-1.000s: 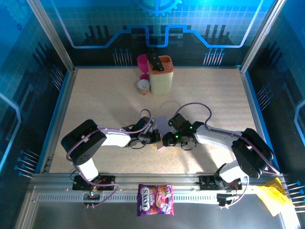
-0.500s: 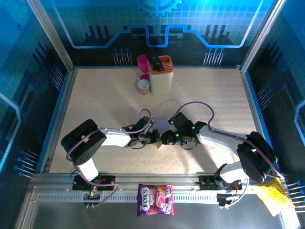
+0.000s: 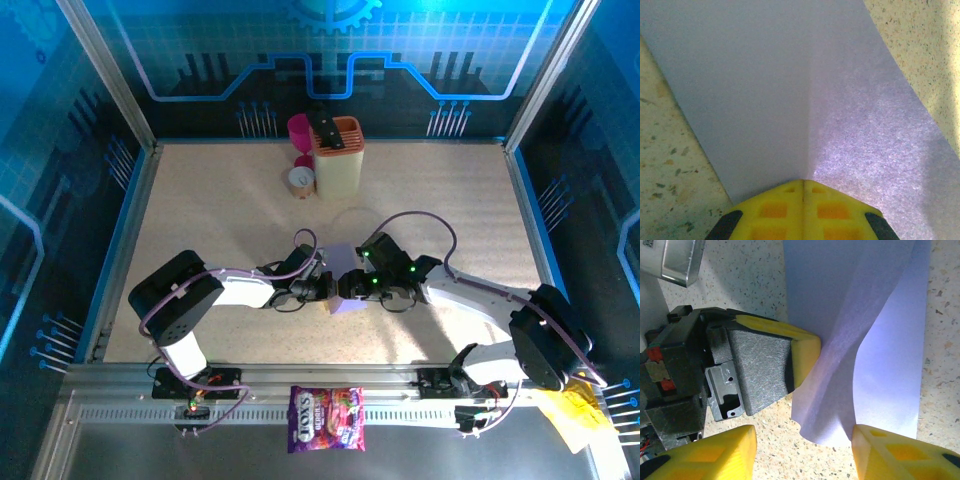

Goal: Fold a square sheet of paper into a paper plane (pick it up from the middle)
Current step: Fold the triangle a second time at the center of the table.

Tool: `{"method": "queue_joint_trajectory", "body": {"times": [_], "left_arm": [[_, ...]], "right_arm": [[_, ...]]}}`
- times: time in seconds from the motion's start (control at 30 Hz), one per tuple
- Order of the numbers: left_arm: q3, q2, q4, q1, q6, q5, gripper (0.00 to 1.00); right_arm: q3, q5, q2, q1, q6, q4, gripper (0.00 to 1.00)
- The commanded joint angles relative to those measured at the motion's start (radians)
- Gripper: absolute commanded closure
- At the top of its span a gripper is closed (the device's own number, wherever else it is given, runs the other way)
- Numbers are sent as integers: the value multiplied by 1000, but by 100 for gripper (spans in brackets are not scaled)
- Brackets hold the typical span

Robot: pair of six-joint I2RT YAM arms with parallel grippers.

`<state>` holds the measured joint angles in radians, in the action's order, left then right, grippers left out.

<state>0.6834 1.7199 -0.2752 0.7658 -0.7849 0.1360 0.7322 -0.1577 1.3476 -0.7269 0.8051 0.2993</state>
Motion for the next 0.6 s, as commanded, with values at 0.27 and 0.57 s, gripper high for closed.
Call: {"method": "queue_joint_trajectory", "body": {"times": [0.27,0.57], "left_arm": [[-42,51,123,4,2,4,100],[-36,56,126,3,2,7,100]], "right_arm": [[-112,-95,5,45,72,-227,46],[-198,-172,64,84,153,-526,46]]}}
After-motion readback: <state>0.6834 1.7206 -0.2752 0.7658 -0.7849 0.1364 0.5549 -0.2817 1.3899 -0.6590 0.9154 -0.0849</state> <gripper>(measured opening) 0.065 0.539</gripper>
